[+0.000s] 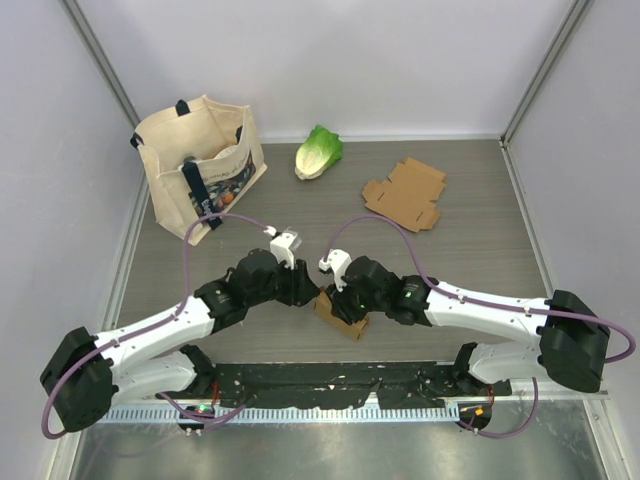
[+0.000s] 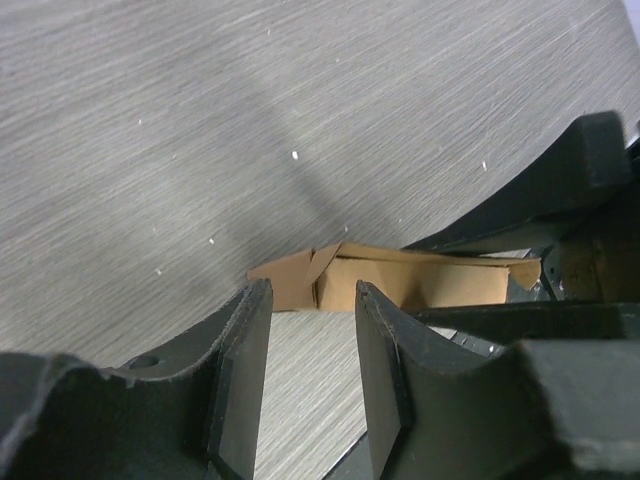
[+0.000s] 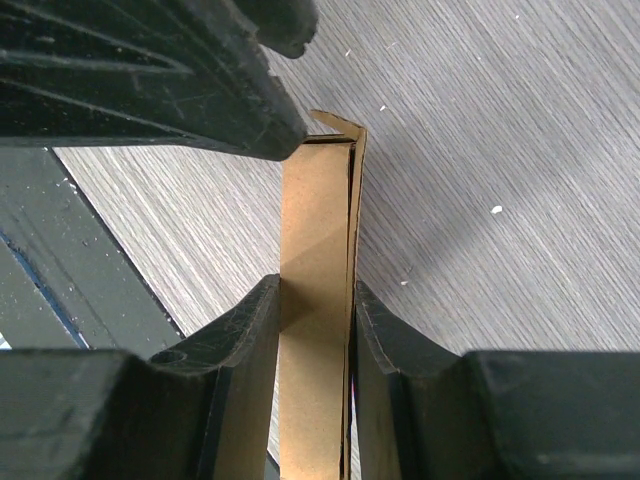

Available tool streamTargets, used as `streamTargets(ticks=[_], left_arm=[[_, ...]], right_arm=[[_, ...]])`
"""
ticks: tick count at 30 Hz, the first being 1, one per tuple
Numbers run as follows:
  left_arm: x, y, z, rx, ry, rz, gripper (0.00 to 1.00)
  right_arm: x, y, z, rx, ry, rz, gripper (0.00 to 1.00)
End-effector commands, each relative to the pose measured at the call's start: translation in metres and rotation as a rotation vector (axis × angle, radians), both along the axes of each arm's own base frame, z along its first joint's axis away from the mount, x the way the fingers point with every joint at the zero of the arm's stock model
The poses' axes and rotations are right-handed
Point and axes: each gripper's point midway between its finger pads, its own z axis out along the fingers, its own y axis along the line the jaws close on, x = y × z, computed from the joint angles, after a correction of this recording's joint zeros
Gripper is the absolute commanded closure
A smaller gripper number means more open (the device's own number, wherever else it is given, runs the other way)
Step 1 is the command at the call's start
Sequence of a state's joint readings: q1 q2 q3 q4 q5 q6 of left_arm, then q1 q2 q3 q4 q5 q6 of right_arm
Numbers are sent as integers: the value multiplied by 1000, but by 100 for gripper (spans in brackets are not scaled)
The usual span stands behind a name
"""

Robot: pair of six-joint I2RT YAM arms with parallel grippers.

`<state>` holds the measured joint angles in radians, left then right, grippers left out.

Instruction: Fold the paper box

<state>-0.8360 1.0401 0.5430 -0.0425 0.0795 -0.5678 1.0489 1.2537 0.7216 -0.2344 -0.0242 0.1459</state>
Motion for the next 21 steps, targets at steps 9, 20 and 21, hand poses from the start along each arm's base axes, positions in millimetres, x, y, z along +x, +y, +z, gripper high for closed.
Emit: streamTargets(ticks=[9, 20, 21], left_arm=[[20, -27, 25, -33, -118, -72, 66], [19, -31, 14, -18, -96, -96, 78], [19, -32, 14, -18, -94, -100, 81]], right_arm=[[3, 6, 16, 59, -26, 0, 74], [6, 8, 13, 45, -32, 1, 74], [7, 9, 12, 44, -30, 0, 74]])
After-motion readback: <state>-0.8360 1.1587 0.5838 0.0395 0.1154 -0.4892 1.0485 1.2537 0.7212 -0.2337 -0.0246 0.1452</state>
